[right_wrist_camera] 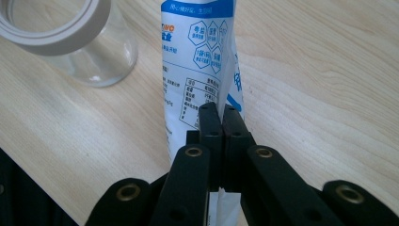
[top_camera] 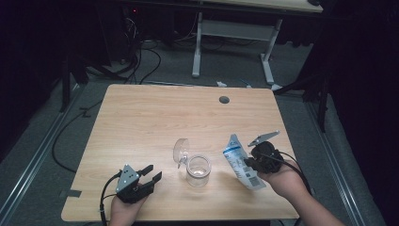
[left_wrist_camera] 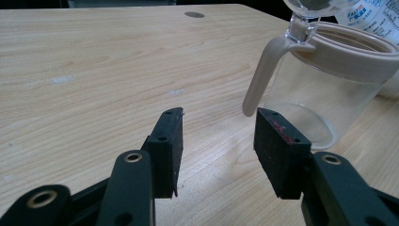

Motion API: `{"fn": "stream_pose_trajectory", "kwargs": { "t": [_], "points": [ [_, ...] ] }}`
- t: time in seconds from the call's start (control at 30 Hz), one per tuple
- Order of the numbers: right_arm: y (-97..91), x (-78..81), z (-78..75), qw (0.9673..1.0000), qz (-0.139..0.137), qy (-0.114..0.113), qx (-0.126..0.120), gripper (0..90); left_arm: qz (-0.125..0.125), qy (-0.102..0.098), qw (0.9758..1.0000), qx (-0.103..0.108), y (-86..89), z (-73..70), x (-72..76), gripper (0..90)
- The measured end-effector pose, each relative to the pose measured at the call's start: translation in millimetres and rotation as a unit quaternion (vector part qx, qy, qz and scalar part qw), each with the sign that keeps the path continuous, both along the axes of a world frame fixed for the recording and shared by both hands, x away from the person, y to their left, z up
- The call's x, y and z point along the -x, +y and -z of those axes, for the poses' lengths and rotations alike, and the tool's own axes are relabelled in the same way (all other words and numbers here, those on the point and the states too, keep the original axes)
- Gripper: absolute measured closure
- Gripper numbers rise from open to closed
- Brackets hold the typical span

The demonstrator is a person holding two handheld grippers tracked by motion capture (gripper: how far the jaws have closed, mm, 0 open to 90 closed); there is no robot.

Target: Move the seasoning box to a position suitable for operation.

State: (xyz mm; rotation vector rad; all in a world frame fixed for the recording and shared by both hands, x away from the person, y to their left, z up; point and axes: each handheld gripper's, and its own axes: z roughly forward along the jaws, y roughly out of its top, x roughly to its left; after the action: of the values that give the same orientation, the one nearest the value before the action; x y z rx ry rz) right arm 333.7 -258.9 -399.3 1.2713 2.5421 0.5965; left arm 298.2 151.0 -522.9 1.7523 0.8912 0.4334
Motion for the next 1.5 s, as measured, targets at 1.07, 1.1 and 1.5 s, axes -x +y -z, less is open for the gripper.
{"fn": "stream_pose_trajectory", "kwargs": {
  "t": [1.07, 1.1, 1.5],
  "points": [
    [22.6, -33.2, -11.1, 0.9893, -0.008, 0.126, 0.073, 90.0, 0.016, -0.012, 0.9997, -0.01, -8.2, -1.0, 5.2, 52.3],
    [23.0, -33.0, -11.2, 0.9892, -0.007, 0.126, 0.074, 90.0, 0.016, -0.012, 0.9997, -0.01, -8.2, -1.0, 5.2, 51.4],
    [27.9, -21.8, -21.5, 0.9903, -0.022, 0.107, 0.086, 90.0, 0.04, -0.022, 0.9989, -0.006, -23.7, -1.4, 17.9, 49.1]
  ]
}}
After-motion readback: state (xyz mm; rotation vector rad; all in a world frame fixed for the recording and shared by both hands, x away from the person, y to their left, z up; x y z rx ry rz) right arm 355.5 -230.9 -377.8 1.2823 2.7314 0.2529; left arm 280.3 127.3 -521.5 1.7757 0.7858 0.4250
